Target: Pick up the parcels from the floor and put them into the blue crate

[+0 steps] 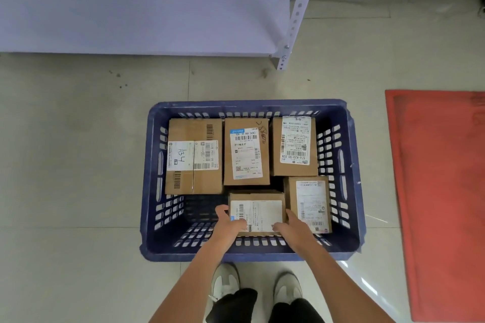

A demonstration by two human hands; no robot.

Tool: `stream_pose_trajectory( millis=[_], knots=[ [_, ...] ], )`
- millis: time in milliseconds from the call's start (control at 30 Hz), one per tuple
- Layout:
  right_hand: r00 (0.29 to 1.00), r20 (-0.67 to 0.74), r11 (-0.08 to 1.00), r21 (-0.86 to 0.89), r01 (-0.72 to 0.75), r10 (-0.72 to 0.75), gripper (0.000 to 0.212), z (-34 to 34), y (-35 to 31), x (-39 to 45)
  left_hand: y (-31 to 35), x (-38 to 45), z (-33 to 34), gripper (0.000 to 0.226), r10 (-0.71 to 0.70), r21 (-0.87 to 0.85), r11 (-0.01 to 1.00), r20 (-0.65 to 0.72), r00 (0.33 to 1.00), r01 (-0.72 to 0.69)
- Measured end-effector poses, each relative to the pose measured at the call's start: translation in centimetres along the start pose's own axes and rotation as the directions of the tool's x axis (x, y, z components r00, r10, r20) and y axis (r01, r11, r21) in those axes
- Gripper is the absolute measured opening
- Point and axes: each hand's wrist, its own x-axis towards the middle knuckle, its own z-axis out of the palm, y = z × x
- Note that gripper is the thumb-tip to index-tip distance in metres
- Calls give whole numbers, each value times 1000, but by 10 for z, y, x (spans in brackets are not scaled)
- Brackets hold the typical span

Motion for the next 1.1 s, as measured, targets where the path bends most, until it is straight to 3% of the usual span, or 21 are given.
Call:
stream_pose_trajectory(
  millis=[167,367,800,933,1100],
  knots=[
    [999,-25,999,-24,26,-27,49,8,0,3,8,-1,0,55,-44,8,999,-3,999,44],
    [998,-64,1000,-4,16,-17,62,3,-7,-32,10,-32,-15,65,-15,-37,999,-77,997,12],
    [992,21,987,110,120,-123,77,-9,-87,-254,69,-262,-66,63,333,16,943,-113,936,-333],
    [973,10,946,236,221,-229,75,-4,-106,-335,72,-344,-83,72,368,-61,924,-121,922,-377],
    [936,-33,868,364,337,-350,65,15,-108,-436,40,-441,-113,66,382,-226,876,-215,899,-426]
  ],
)
